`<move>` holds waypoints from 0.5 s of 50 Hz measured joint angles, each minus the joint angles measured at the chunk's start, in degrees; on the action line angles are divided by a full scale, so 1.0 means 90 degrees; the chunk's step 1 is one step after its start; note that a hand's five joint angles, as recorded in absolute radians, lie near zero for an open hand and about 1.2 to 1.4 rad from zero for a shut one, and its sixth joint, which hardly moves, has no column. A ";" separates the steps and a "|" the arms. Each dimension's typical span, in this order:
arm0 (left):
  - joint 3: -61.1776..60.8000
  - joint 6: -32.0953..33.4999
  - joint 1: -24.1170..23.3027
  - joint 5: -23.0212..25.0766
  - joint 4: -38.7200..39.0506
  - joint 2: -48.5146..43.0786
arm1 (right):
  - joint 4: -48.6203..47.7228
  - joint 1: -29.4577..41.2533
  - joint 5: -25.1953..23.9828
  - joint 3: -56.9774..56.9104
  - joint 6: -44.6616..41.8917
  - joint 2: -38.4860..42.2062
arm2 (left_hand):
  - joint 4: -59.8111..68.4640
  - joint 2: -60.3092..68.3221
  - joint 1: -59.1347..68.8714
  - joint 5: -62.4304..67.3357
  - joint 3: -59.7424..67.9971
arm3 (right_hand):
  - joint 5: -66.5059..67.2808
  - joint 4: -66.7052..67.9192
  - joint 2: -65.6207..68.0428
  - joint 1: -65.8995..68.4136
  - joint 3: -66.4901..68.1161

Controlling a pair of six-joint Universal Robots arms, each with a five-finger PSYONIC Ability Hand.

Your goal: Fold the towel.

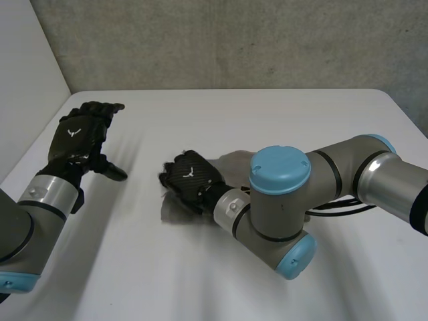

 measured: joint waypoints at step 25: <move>-0.0010 0.0018 -0.0069 0.0001 -0.0006 -0.0034 | 0.0832 -0.1884 0.0737 0.2455 -0.0351 -0.1768 | 0.0000 0.0000 -0.0001 -0.0001 -0.0001 | -0.1245 -0.1300 -0.1137 -0.1301 -0.1442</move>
